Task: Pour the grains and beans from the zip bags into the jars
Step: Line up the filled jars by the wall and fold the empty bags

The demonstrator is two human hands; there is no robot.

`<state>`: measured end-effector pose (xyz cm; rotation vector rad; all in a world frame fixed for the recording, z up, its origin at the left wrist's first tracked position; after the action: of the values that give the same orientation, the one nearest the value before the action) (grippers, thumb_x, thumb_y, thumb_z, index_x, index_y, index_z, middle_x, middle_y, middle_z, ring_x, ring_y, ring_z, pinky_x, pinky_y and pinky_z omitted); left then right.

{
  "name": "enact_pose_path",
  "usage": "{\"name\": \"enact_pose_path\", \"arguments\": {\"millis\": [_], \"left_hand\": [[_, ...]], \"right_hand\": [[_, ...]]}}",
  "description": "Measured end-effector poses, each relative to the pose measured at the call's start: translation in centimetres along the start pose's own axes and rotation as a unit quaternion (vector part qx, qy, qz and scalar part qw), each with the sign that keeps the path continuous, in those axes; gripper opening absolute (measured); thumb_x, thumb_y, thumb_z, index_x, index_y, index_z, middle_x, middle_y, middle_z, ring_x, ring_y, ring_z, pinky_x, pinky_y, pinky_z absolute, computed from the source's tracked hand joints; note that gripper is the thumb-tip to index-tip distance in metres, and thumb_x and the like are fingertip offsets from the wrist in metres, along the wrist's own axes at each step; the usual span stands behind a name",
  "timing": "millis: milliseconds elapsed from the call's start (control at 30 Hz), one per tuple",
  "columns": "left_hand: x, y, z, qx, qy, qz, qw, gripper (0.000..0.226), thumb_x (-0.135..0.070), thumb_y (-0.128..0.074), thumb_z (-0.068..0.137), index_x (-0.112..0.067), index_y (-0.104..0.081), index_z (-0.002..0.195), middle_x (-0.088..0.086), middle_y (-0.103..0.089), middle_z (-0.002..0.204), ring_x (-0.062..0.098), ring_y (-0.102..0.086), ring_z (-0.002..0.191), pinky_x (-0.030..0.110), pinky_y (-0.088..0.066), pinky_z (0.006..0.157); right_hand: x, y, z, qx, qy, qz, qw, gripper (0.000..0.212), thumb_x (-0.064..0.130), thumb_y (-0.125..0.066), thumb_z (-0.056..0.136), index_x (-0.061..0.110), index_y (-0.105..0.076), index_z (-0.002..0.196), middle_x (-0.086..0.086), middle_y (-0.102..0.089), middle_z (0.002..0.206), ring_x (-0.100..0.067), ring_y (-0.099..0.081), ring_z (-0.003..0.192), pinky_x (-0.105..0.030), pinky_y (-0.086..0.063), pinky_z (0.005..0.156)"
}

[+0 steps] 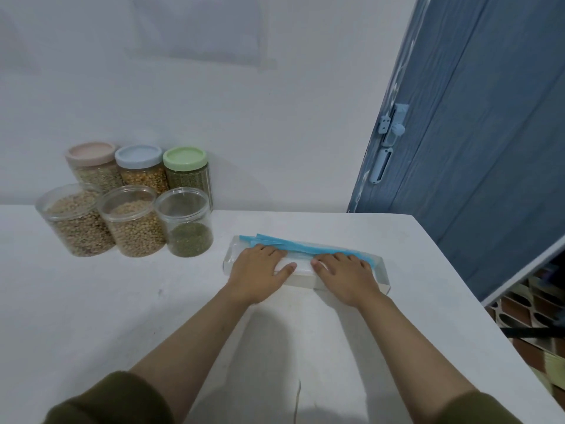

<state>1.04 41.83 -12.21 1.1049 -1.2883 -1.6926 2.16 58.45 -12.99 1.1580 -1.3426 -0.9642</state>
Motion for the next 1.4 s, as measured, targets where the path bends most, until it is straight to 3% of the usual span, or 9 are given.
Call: {"name": "enact_pose_path", "arguments": {"millis": [100,267,433,600,800,1000,1133,1233,1400], "left_hand": [[0.3,0.0,-0.1,0.025,0.001,-0.014,1.0,0.057,-0.058,-0.027,0.101,-0.025,-0.048,0.143,-0.007,-0.051,0.145,0.014,-0.042,0.134,0.033,-0.025,0.114],[0.9,1.5,-1.6,-0.03,-0.025,0.016,0.999,0.08,-0.072,-0.007,0.082,-0.035,-0.055,0.135,-0.007,-0.054,0.133,0.014,-0.043,0.127,0.033,-0.025,0.112],[1.6,0.4,-1.5,0.011,0.006,0.037,0.999,0.075,-0.079,-0.037,0.086,-0.031,-0.043,0.144,-0.005,-0.049,0.143,0.017,-0.042,0.133,0.035,-0.026,0.113],[2.3,0.8,-0.7,0.021,0.032,0.022,0.999,0.076,-0.079,-0.055,0.077,-0.037,-0.047,0.139,-0.01,-0.056,0.138,0.014,-0.05,0.126,0.033,-0.034,0.105],[2.5,1.0,-1.0,0.004,0.054,0.023,0.998,0.072,-0.082,-0.059,0.07,-0.032,-0.061,0.121,-0.01,-0.065,0.119,0.015,-0.056,0.111,0.031,-0.036,0.097],[2.5,1.2,-2.0,-0.043,0.013,0.032,0.998,0.069,-0.077,-0.06,0.075,-0.026,-0.061,0.122,-0.003,-0.058,0.121,0.021,-0.05,0.115,0.031,-0.036,0.098],[3.3,1.7,-2.2,-0.04,0.048,0.01,0.998,0.08,-0.079,-0.063,0.069,-0.025,-0.052,0.127,-0.006,-0.064,0.119,0.02,-0.055,0.113,0.031,-0.029,0.105],[3.5,2.0,-2.6,-0.067,0.039,-0.022,0.997,0.077,-0.075,-0.066,0.072,-0.024,-0.053,0.128,-0.007,-0.062,0.122,0.019,-0.052,0.115,0.031,-0.028,0.107],[3.3,2.0,-4.3,-0.172,-0.005,-0.029,0.985,0.069,-0.068,-0.056,0.074,-0.015,-0.065,0.117,0.002,-0.062,0.119,0.026,-0.056,0.111,0.034,-0.032,0.1]], "right_hand": [[-0.2,0.0,0.5,0.008,0.002,-0.01,1.0,0.048,0.053,-0.021,0.104,0.036,-0.046,0.141,0.003,-0.049,0.145,-0.026,-0.039,0.133,-0.045,-0.024,0.111],[-0.7,0.5,1.1,0.012,0.022,-0.01,1.0,0.047,0.051,-0.022,0.105,0.035,-0.051,0.138,0.004,-0.052,0.138,-0.024,-0.038,0.131,-0.043,-0.022,0.11],[-0.5,0.7,0.4,-0.017,0.053,-0.027,0.998,0.055,0.064,-0.027,0.099,0.033,-0.052,0.138,0.004,-0.052,0.133,-0.022,-0.04,0.128,-0.04,-0.024,0.11],[-1.1,0.1,-0.1,0.004,0.073,-0.051,0.996,0.08,0.075,-0.059,0.079,0.038,-0.038,0.146,0.01,-0.048,0.141,-0.019,-0.042,0.132,-0.037,-0.026,0.111],[-1.8,-0.2,1.5,0.028,0.048,-0.039,0.998,0.082,0.072,-0.071,0.071,0.039,-0.043,0.142,0.007,-0.054,0.137,-0.019,-0.049,0.125,-0.037,-0.037,0.101],[-2.2,0.1,1.6,0.022,0.042,-0.05,0.998,0.079,0.075,-0.068,0.071,0.037,-0.049,0.137,0.008,-0.057,0.133,-0.02,-0.046,0.124,-0.037,-0.036,0.1],[-3.9,0.8,0.8,0.007,0.028,0.019,0.999,0.077,0.076,-0.07,0.068,0.041,-0.049,0.134,0.016,-0.055,0.135,-0.012,-0.049,0.126,-0.04,-0.037,0.105],[-4.3,1.3,0.0,-0.026,0.025,0.032,0.999,0.075,0.072,-0.071,0.071,0.037,-0.049,0.134,0.015,-0.055,0.136,-0.013,-0.049,0.126,-0.038,-0.035,0.107],[-3.6,1.6,-2.6,-0.182,0.069,-0.012,0.981,0.074,0.078,-0.053,0.076,0.032,-0.053,0.133,0.008,-0.051,0.133,-0.018,-0.046,0.126,-0.037,-0.027,0.107]]}}
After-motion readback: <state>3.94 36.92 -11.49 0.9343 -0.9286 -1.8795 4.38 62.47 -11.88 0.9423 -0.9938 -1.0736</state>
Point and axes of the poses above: each hand's wrist, its own z-axis towards the middle knuckle, its own y-axis out of the back of the hand, x = y × z, the point moved 10 cm from there along z, towards the middle knuckle
